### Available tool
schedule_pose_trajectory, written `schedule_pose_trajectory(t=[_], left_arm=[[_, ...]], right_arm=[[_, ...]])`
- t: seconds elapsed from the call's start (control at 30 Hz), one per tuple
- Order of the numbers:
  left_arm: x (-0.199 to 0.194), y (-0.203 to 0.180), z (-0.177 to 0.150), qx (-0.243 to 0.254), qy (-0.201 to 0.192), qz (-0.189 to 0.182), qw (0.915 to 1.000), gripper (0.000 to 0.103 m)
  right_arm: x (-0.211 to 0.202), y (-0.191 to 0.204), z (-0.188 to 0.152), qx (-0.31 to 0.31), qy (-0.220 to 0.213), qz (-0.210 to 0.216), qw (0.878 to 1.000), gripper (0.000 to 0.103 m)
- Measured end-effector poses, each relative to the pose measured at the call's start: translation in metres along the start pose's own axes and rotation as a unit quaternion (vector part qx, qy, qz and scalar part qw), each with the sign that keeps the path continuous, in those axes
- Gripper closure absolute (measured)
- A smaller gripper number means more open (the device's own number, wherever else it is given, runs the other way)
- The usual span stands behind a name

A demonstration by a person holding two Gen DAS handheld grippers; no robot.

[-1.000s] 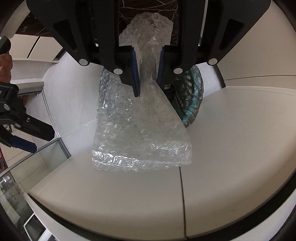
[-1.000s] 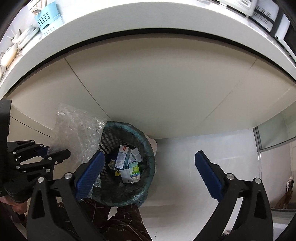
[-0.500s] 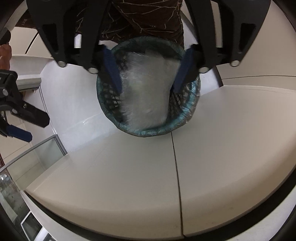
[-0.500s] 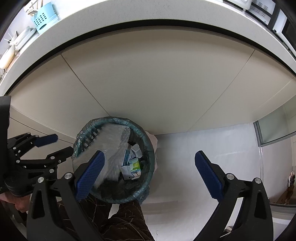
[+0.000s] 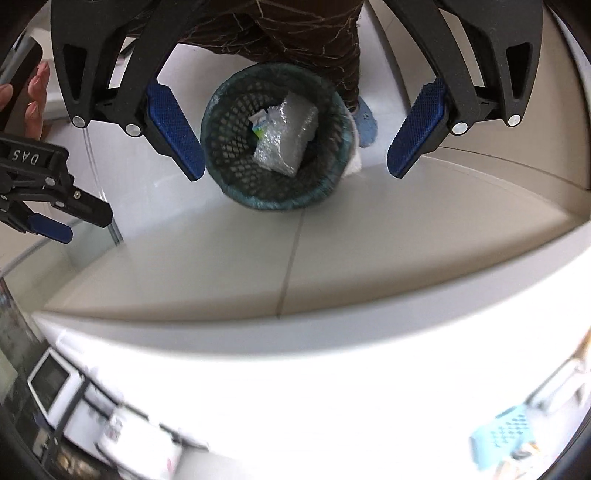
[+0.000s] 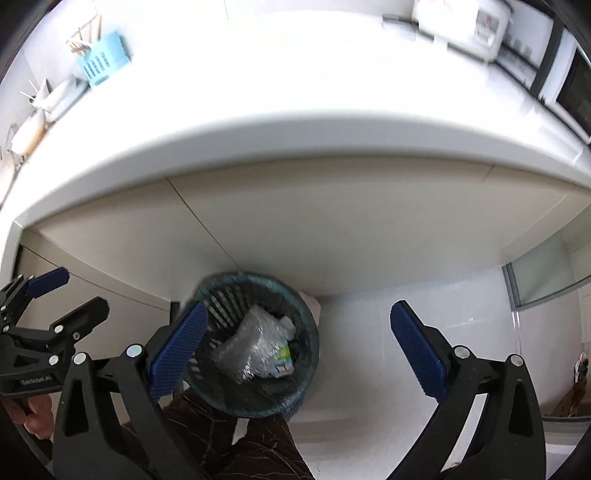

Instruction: Collect trash

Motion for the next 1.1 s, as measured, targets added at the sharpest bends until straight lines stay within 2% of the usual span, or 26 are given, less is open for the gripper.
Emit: schedule_pose_trajectory(t=[0.13,0.23,0.5,0.67,0.77,1.1], left_arm=[[-0.054,0.012,0.01,-0.031,-0.026,0.018,0.999,0.006],[-0.08,0.021,0.015,-0.061,-0.015,0.018,0.9979,0.006],[-0.141,0.024,0.016,-0.082,-0.014,0.035,0.9959,0.006],[-0.161,0.026,0.012,-0.087,-0.02,0.034,0.9954,0.006],[-0.167,0.022,0.011,-0.08,-0.024,0.047,0.9954,0.006],[-0.167,0.017,0.008,-0.074,-0.026,0.04,0.9961,0.006]], right_arm=[[-0.05,0.011,0.02,-0.005,-0.026,0.012,1.0,0.008],[-0.085,0.018,0.029,-0.016,-0.041,0.008,0.999,0.008],[-0.14,0.036,0.033,-0.046,-0.031,0.003,0.998,0.008],[-0.155,0.046,0.029,-0.048,-0.034,0.004,0.998,0.008],[-0.155,0.049,0.027,-0.047,-0.034,0.006,0.998,0.008],[-0.153,0.049,0.026,-0.049,-0.026,0.004,0.998,0.008]])
Point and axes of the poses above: each gripper's, at about its wrist camera, not at the fingertips, and x roughly the way its jaws point, y to its left, z to its top, the point moved 3 cm from there along x, roughly the way its jaws point, and after that the axes turned 7 degrees about y, right-handed, at the moved point
